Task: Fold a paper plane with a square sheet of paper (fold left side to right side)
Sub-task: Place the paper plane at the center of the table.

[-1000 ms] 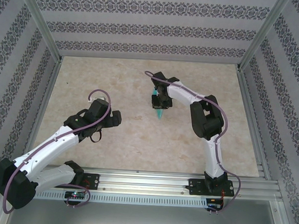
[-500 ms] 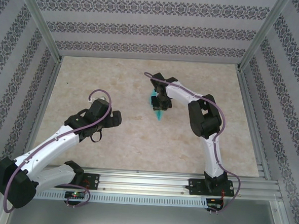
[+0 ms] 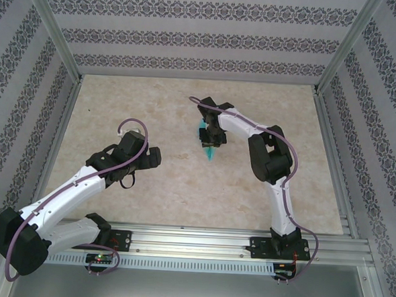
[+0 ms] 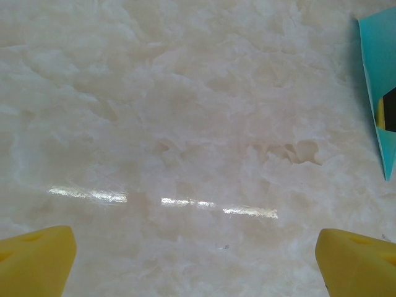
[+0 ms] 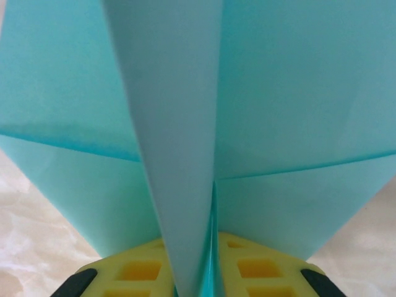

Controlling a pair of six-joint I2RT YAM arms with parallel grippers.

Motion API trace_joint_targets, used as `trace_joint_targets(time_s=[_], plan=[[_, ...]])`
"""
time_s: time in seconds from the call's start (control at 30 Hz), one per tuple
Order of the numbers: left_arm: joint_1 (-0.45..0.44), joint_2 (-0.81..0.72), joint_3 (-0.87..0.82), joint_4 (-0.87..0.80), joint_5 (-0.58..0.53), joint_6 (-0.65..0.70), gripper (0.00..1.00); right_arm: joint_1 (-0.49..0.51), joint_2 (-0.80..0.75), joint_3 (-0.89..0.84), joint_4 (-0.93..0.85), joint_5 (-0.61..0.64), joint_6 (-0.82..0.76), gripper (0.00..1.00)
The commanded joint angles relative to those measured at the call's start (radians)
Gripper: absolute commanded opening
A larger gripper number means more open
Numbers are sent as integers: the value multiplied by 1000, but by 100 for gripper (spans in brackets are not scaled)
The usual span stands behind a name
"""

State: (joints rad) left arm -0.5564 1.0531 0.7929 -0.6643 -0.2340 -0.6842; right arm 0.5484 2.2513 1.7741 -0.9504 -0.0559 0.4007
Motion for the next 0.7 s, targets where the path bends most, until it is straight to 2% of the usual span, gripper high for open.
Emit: trace_joint_targets(time_s=[0.0,0.4,0.67], plan=[[13,2,29,-29,-4,19,100,14,-41,33,-40,37,7,21],[12,12,60,-35,-19,24,100,47,-179,22,-118,72,-4,32],[63,12,93,-6,-101,41,100,41,-447,-130,-70,175,-15,37]])
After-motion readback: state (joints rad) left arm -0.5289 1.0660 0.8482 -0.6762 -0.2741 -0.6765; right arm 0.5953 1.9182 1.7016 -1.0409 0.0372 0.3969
